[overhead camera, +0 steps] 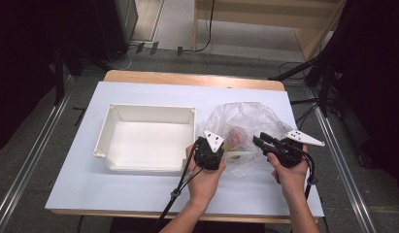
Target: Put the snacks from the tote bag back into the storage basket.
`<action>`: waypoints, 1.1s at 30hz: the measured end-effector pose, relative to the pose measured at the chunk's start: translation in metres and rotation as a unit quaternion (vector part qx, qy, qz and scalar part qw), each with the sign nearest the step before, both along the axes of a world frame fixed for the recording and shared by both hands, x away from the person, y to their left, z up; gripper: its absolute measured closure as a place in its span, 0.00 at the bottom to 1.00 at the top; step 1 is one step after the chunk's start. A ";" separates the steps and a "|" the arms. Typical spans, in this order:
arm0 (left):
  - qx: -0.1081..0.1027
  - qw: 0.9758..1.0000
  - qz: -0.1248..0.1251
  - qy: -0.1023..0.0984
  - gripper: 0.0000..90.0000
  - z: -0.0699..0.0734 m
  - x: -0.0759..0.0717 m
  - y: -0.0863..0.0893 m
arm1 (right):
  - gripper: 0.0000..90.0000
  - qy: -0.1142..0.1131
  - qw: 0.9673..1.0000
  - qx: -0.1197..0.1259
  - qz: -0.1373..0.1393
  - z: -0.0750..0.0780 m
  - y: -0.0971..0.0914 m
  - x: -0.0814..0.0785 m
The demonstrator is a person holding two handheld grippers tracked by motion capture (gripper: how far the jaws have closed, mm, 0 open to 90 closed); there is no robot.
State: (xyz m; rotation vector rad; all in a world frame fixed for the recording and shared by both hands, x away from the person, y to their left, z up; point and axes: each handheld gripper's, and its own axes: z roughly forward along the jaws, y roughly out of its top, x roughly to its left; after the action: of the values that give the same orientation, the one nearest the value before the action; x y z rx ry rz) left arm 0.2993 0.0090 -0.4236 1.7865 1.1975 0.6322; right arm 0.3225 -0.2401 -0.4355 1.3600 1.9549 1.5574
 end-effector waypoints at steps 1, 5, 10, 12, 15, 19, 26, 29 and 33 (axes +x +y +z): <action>0.000 1.000 0.004 0.000 1.00 0.000 0.001 0.002 | 0.64 0.000 1.000 -0.001 -0.002 0.001 0.000 0.000; -0.012 1.000 0.007 0.007 1.00 0.004 0.004 0.009 | 0.63 -0.002 1.000 -0.001 -0.004 0.002 -0.003 -0.001; -0.013 1.000 0.008 -0.001 1.00 0.009 0.003 0.015 | 0.63 -0.008 1.000 0.018 0.005 0.010 -0.008 -0.006; -0.024 1.000 0.001 0.002 1.00 0.010 0.004 0.019 | 0.64 -0.015 1.000 0.020 0.010 0.014 -0.007 -0.010; -0.031 1.000 -0.004 0.002 0.90 0.009 0.002 0.020 | 0.64 -0.016 1.000 0.012 0.018 0.016 -0.004 -0.013; -0.024 1.000 -0.006 0.003 0.74 0.006 -0.005 0.021 | 0.65 -0.012 1.000 -0.001 0.018 0.014 0.002 -0.014; -0.047 0.998 -0.032 -0.009 0.60 0.014 -0.021 0.024 | 0.71 -0.007 1.000 -0.001 0.008 0.011 0.000 -0.012; -0.054 0.997 -0.054 -0.012 0.54 0.017 -0.029 0.018 | 0.74 -0.002 1.000 -0.003 0.004 0.008 -0.001 -0.011; -0.037 0.996 -0.078 -0.011 0.45 0.011 -0.037 -0.002 | 0.78 0.002 1.000 -0.007 -0.003 0.004 -0.002 -0.009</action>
State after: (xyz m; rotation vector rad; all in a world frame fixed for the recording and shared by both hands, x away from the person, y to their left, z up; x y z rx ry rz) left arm 0.2620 0.0071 -0.4129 1.7852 1.0426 0.5091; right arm 0.3131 -0.2423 -0.4319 1.3640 1.9584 1.5353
